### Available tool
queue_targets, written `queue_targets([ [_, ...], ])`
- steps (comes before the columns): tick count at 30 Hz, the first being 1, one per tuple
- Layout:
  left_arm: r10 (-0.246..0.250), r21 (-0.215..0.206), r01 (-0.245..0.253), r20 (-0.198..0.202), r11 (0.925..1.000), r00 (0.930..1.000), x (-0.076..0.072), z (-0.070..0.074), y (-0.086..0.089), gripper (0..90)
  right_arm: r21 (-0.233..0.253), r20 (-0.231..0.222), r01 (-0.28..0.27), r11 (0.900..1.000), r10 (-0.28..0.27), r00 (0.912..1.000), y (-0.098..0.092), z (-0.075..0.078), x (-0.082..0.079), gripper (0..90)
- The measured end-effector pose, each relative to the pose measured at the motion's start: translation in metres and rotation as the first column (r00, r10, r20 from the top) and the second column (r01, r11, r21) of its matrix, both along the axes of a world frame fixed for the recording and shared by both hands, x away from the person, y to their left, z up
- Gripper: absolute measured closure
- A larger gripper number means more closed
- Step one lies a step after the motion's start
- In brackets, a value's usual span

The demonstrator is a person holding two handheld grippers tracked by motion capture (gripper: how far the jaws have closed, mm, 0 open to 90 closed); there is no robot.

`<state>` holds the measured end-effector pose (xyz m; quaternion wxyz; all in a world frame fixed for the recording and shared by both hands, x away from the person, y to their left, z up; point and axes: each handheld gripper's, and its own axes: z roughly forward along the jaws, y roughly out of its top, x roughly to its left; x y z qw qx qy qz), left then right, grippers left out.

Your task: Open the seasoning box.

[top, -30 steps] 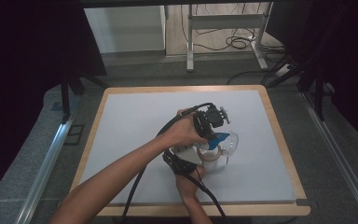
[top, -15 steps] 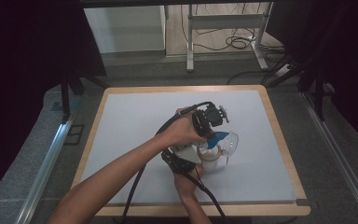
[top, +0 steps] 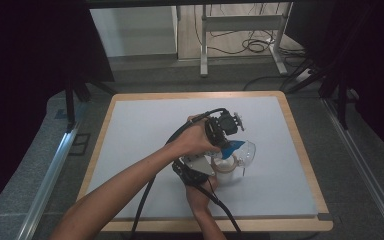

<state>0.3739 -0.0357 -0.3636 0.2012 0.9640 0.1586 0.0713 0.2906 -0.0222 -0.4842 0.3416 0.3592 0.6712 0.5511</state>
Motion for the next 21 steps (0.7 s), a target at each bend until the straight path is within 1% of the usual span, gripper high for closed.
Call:
queue_targets([
  [7, -0.001, -0.001, 0.001, -0.001, 1.0000, 1.0000, -0.0003, 0.0002, 0.0005, 90.0, -0.005, 0.000, 0.002, 1.000, -0.002, 1.0000, 0.0002, -0.0001, -0.0001, 55.7],
  [21, 0.001, 0.002, -0.001, 0.001, 1.0000, 1.0000, -0.0005, 0.0008, -0.0004, 90.0, 0.005, 0.002, 0.004, 1.000, -0.004, 1.0000, 0.0005, 0.0003, -0.0003, 55.6],
])
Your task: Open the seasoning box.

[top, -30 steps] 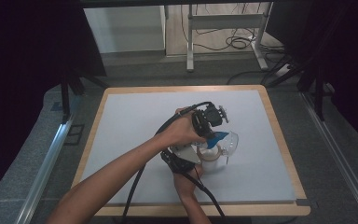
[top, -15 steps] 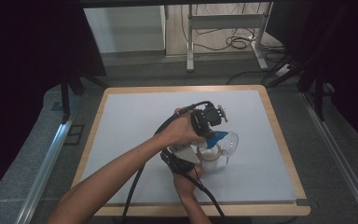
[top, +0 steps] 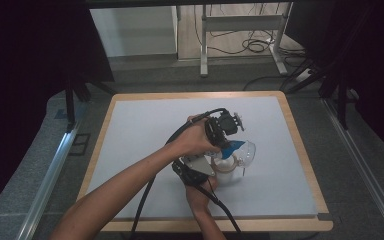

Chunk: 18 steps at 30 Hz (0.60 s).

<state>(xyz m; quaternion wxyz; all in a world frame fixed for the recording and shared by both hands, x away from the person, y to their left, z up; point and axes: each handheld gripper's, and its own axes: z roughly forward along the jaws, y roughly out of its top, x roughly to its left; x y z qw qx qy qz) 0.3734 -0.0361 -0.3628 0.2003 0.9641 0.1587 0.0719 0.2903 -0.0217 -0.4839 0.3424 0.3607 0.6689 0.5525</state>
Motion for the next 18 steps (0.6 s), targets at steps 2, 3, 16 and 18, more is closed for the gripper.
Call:
queue_targets([
  [2, -0.001, 0.001, 0.001, 0.001, 1.0000, 1.0000, -0.0003, 0.0000, -0.0005, 90.0, 0.001, 0.000, 0.002, 1.000, -0.002, 1.0000, -0.0003, 0.0003, 0.0001, 55.7],
  [3, -0.001, 0.001, 0.001, 0.001, 1.0000, 1.0000, -0.0003, 0.0000, -0.0005, 90.0, 0.001, 0.000, 0.002, 1.000, -0.002, 1.0000, -0.0003, 0.0003, 0.0001, 55.7],
  [16, -0.004, 0.001, 0.004, -0.002, 1.0000, 1.0000, -0.0003, -0.0005, -0.0007, 90.0, 0.001, 0.005, 0.006, 1.000, -0.006, 1.0000, -0.0001, -0.0013, -0.0005, 55.6],
  [18, -0.004, 0.005, 0.004, -0.002, 1.0000, 1.0000, -0.0006, -0.0009, -0.0018, 90.0, 0.003, 0.002, 0.006, 1.000, -0.006, 1.0000, -0.0009, -0.0012, -0.0003, 55.7],
])
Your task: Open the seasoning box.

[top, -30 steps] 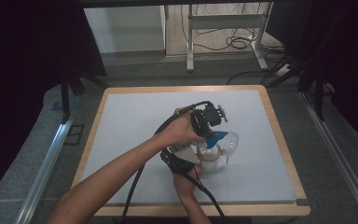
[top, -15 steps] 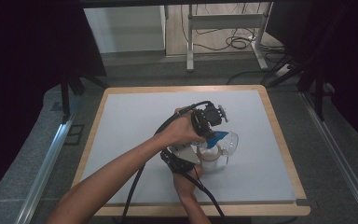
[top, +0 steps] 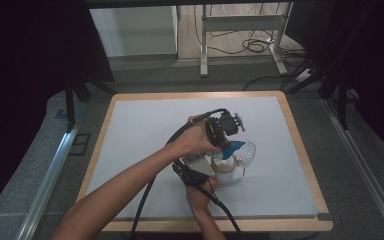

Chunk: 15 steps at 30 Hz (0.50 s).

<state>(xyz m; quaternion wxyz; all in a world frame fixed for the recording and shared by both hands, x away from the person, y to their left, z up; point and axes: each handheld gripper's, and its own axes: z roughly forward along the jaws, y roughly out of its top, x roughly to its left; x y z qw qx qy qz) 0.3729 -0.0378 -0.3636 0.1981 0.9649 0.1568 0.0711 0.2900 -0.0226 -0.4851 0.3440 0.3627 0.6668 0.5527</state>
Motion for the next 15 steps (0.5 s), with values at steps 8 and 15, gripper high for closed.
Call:
queue_targets([
  [8, -0.003, 0.005, 0.003, 0.002, 1.0000, 1.0000, -0.0001, 0.0005, -0.0020, 90.0, 0.014, 0.001, 0.006, 1.000, -0.006, 1.0000, -0.0007, 0.0002, -0.0004, 55.6],
  [15, 0.000, 0.004, 0.000, 0.003, 1.0000, 1.0000, -0.0008, 0.0016, -0.0010, 90.0, 0.013, 0.004, 0.004, 1.000, -0.004, 1.0000, 0.0001, 0.0002, -0.0011, 55.6],
])
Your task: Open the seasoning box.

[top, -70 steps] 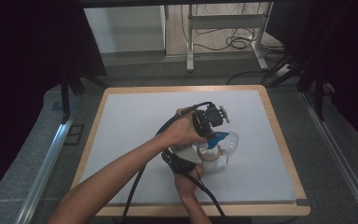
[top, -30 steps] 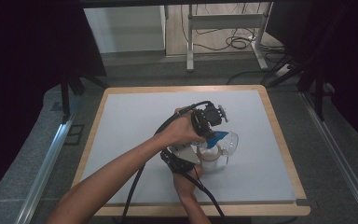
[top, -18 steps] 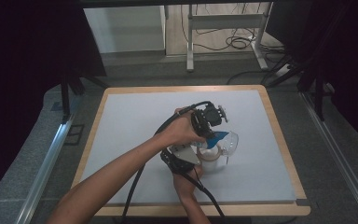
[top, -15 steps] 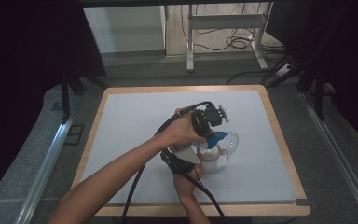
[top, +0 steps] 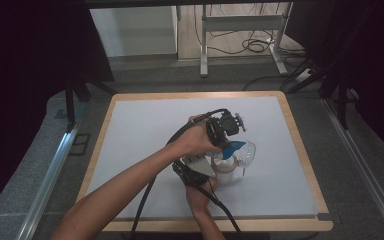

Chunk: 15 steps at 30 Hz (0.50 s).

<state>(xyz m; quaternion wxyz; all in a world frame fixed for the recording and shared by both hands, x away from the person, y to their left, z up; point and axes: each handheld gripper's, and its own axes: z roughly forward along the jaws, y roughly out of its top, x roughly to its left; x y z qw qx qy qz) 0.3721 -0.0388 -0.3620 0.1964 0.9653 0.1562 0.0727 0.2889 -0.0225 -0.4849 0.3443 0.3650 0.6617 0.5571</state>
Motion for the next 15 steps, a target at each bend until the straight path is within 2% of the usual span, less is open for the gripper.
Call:
queue_targets([
  [15, 0.000, -0.012, 0.000, -0.008, 0.9999, 1.0000, 0.0008, 0.0030, 0.0022, 90.0, -0.009, 0.005, -0.002, 1.000, 0.002, 1.0000, 0.0014, 0.0004, -0.0015, 55.6],
])
